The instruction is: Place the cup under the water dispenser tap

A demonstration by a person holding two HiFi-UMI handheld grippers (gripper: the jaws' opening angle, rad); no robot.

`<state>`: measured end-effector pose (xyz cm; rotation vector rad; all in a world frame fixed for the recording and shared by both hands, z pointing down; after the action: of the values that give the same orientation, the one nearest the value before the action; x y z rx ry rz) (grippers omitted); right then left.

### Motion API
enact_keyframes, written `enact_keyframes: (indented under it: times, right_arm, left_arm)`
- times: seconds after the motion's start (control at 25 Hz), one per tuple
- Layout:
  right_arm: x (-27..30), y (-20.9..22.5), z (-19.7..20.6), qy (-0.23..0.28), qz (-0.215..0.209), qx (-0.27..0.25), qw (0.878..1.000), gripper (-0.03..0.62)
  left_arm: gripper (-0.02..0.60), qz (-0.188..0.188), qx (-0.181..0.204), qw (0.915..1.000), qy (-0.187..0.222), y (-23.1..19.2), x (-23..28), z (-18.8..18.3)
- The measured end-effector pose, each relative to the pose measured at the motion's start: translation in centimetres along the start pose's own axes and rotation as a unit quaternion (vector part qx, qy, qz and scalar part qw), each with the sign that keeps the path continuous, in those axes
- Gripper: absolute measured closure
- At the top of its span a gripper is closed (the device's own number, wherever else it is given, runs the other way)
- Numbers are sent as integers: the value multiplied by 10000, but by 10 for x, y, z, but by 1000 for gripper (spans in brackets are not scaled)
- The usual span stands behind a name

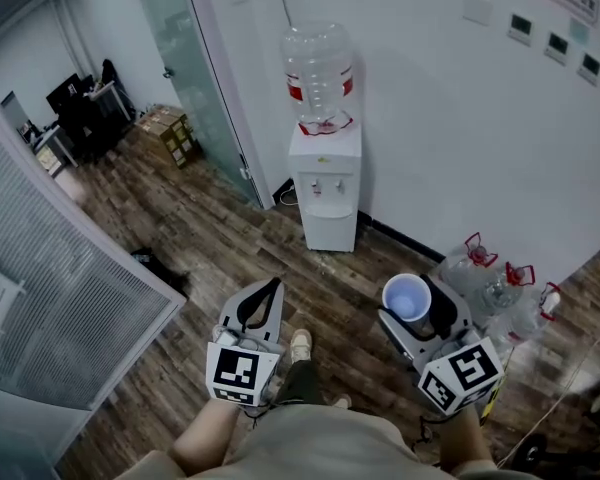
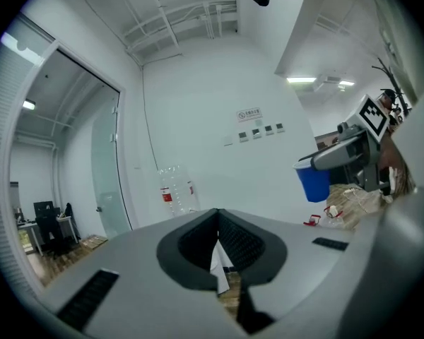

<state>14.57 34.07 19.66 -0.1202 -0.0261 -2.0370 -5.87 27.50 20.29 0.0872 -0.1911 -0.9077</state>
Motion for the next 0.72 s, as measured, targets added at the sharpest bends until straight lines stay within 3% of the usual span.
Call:
enact_keyframes:
  times: [0.36,0.72]
  right_arm:
    - [36,13,11,-190,125,-3,9997,237]
    - [107,37,14,-390,172,11,9991,235]
  left_arm:
    - [575,80,-47,9999,111,-21,26,10]
    - [575,173,-103,9998,89,-70,79,18]
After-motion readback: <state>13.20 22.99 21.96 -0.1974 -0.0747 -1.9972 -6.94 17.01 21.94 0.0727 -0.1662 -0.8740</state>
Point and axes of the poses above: the fingertips, and each gripper's own axes: x forward along the fingers, y to its right, z out of its underside, the point moved 3 cm from there along -x, backward along the fingers, and after that the axes turned 6 degrees about -x, right-handed, at the moved point
